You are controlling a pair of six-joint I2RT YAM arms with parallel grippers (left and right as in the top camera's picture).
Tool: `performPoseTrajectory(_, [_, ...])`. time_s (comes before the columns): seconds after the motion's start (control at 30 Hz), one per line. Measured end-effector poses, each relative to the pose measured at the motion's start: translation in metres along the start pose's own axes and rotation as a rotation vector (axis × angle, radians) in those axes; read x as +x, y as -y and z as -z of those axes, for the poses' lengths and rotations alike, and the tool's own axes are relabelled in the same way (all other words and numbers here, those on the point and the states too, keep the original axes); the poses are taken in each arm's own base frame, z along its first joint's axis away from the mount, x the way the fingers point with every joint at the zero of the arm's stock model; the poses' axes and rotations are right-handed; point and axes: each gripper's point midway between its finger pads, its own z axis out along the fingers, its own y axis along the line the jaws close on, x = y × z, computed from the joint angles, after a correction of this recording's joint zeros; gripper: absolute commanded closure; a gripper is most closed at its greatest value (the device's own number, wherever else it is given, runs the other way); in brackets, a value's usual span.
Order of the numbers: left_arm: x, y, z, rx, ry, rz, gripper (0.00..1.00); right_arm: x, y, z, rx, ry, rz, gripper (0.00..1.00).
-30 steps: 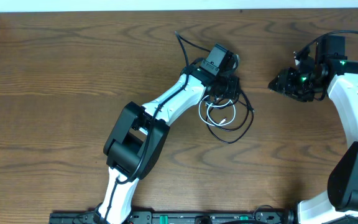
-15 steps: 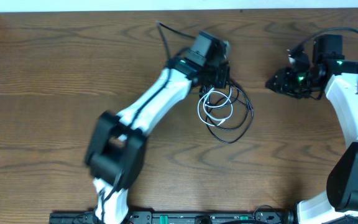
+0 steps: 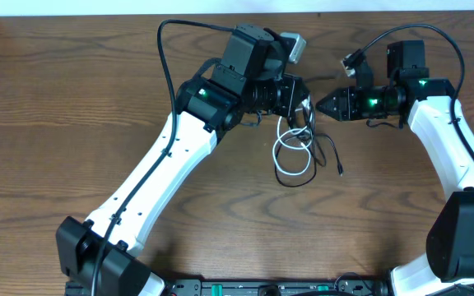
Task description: Untangle cables
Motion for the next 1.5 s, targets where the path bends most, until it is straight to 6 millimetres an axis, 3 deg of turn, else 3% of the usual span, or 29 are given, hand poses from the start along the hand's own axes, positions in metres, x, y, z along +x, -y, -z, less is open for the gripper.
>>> performPoseTrajectory(0.27, [0.007, -0.021, 0.007, -0.044, -0.038, 0.058, 0.93, 0.009, -0.009, 0.002, -0.062, -0.028, 0.01, 0.62])
performPoseTrajectory(0.47, [0.013, -0.023, 0.008, -0.052, -0.06, 0.071, 0.92, 0.012, -0.015, -0.001, -0.076, -0.041, 0.052, 0.6])
performPoseTrajectory(0.67, [0.018, -0.025, 0.008, -0.059, -0.079, 0.082, 0.93, 0.012, -0.03, -0.016, -0.104, -0.055, 0.127, 0.6])
performPoseTrajectory(0.97, [0.021, -0.025, 0.009, -0.063, -0.09, 0.088, 0.93, 0.019, -0.037, -0.038, -0.13, -0.095, 0.161, 0.61])
performPoseTrajectory(1.13, [0.021, -0.025, 0.009, -0.063, -0.09, 0.088, 0.93, 0.025, -0.035, -0.052, -0.127, -0.124, 0.163, 0.77])
performPoseTrajectory(1.3, [0.021, -0.025, 0.009, -0.063, -0.09, 0.088, 0.93, 0.029, -0.008, -0.064, -0.021, -0.153, 0.108, 0.99])
performPoseTrajectory(1.5, [0.022, -0.026, 0.009, -0.066, -0.095, 0.091, 0.93, 0.026, 0.014, -0.063, 0.09, -0.142, 0.055, 0.99])
